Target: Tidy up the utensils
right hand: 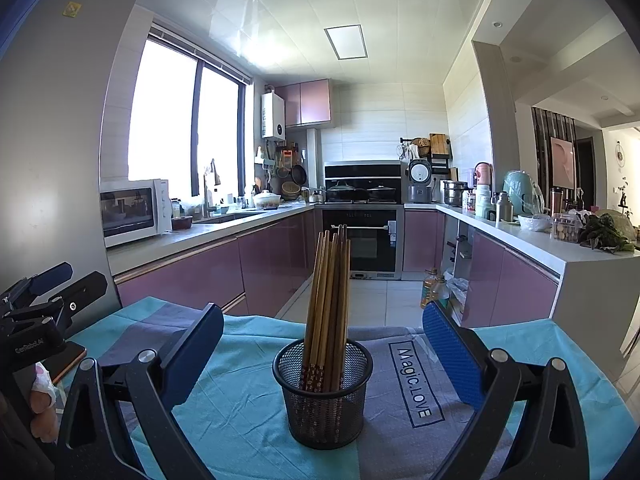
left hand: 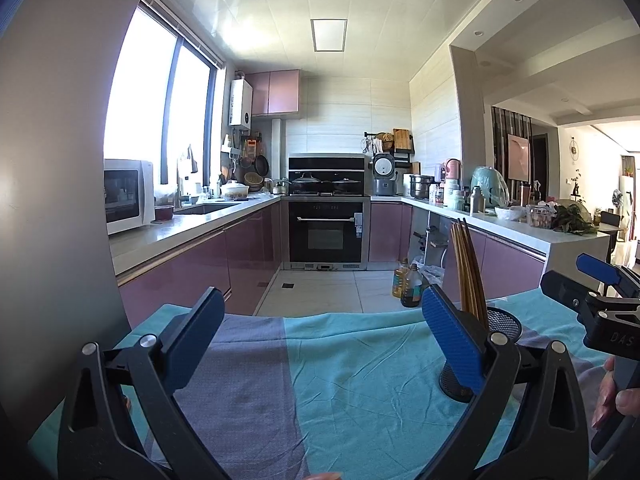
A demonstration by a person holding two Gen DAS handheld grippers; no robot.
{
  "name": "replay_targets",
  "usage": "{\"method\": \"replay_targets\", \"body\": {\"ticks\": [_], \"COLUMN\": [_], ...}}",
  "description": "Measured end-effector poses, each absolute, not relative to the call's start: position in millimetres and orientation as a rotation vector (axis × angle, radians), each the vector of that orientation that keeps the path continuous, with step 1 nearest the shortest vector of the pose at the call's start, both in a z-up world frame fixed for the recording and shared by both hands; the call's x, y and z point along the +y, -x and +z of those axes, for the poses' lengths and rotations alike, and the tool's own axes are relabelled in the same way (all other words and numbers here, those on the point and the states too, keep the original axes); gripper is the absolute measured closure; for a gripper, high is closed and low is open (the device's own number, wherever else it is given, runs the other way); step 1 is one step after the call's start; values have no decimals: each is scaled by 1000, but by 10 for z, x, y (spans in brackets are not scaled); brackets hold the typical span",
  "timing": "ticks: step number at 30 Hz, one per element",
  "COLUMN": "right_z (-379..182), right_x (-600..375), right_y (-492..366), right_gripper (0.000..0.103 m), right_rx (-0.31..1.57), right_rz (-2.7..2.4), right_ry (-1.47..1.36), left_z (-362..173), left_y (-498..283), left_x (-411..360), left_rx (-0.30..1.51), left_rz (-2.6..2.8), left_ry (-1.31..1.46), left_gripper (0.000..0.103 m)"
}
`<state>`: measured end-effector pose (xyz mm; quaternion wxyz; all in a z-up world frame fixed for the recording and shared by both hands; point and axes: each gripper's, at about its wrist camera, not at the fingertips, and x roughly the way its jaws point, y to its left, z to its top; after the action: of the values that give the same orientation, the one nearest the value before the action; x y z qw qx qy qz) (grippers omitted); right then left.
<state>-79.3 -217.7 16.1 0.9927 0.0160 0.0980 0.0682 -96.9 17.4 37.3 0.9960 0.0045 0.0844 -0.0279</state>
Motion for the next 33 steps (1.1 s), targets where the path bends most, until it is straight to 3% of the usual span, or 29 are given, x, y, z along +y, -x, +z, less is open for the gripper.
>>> {"method": "replay_targets", "body": {"ticks": [33], "right_z": [168], "right_x": [-2193], "right_y": [797], "right_gripper": [6], "right_rx": [192], "right_rz": [127], "right_ry": [-40], "left_z": [366], "left_y": [937], "left_x": [178], "left_rx": [169], "left_rz": [-62], "left_ry": [-10], "left_gripper": [6]}}
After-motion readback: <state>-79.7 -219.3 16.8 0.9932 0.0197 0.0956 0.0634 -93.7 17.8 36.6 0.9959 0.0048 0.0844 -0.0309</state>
